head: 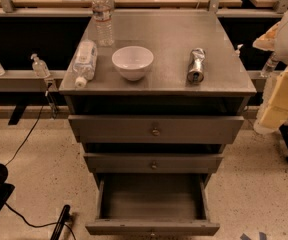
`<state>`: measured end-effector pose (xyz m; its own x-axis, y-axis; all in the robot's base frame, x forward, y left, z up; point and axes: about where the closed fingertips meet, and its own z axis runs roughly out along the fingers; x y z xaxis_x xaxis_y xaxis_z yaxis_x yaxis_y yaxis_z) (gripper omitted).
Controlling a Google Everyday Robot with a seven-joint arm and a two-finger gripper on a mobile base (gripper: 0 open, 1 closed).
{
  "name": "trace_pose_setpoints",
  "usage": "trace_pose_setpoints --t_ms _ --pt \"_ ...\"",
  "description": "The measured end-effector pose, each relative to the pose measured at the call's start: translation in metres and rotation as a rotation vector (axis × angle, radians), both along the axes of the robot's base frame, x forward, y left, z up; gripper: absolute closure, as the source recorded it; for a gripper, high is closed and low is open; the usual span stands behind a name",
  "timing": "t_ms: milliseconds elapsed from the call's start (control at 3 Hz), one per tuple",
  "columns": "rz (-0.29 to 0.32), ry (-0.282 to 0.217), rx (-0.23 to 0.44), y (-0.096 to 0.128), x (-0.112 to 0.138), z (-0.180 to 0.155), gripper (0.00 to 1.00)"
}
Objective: Place redbull can into bottom drawer
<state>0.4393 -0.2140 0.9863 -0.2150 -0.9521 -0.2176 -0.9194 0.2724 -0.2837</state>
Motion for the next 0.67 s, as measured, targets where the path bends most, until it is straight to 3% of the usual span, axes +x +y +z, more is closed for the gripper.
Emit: trace_pose_setpoints --t_ms 333,667 --pt "0.0 0.0 0.0 0.0 0.0 0.0 0.0" --pt "-0.048 -0.056 0.081 -0.001 0.033 0.001 0.0"
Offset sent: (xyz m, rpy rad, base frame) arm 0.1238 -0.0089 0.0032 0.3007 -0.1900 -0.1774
